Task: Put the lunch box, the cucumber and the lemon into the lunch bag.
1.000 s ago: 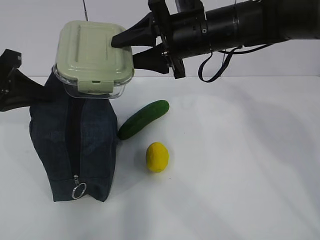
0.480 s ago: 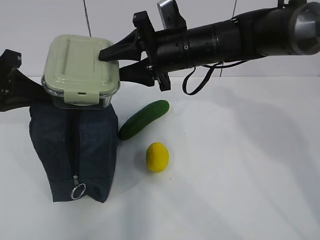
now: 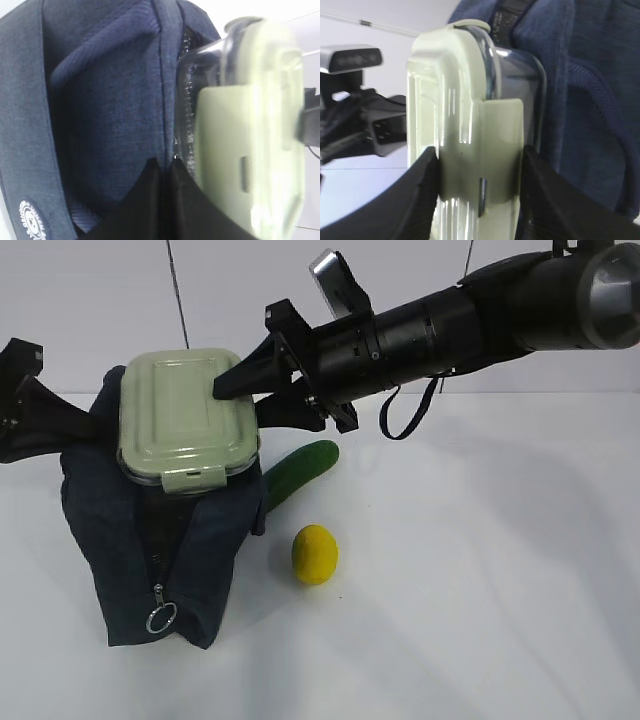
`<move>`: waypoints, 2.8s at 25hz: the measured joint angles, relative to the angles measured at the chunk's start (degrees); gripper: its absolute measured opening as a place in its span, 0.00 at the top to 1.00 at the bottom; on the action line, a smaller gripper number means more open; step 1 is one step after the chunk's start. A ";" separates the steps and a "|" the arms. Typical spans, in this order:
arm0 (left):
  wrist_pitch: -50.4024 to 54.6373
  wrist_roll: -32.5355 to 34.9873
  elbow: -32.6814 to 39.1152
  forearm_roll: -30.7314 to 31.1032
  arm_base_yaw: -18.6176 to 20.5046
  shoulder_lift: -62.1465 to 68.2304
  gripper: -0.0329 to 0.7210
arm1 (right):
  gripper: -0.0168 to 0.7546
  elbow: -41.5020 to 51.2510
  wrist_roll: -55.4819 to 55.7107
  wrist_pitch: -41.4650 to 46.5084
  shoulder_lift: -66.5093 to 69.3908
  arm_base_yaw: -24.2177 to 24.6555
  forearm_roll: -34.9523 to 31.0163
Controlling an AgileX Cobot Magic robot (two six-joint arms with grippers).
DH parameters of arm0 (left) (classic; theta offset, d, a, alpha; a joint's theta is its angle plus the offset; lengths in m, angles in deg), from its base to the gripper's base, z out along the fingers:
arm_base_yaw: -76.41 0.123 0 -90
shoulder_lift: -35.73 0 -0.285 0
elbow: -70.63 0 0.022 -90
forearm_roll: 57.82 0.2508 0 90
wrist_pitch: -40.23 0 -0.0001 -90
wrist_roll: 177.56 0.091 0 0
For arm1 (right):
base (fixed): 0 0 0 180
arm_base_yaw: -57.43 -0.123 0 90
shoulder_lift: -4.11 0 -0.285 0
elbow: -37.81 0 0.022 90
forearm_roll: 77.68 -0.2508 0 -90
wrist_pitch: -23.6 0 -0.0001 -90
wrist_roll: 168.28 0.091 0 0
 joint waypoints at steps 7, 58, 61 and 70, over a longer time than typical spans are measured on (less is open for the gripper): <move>0.19 0.00 0.00 -0.10 0.00 0.00 0.96 | 0.51 0.00 2.39 -3.39 0.00 0.00 9.86; 2.24 0.00 0.00 -0.05 0.00 0.00 0.96 | 0.42 -2.86 -11.67 0.59 5.11 -5.29 0.65; 2.55 0.00 0.00 -0.63 0.00 0.00 0.96 | 0.37 -3.88 -13.64 4.78 5.11 -5.99 -1.13; 2.55 0.00 0.00 -0.72 0.00 0.00 0.96 | 0.35 -9.45 -14.21 10.22 5.11 -6.08 1.76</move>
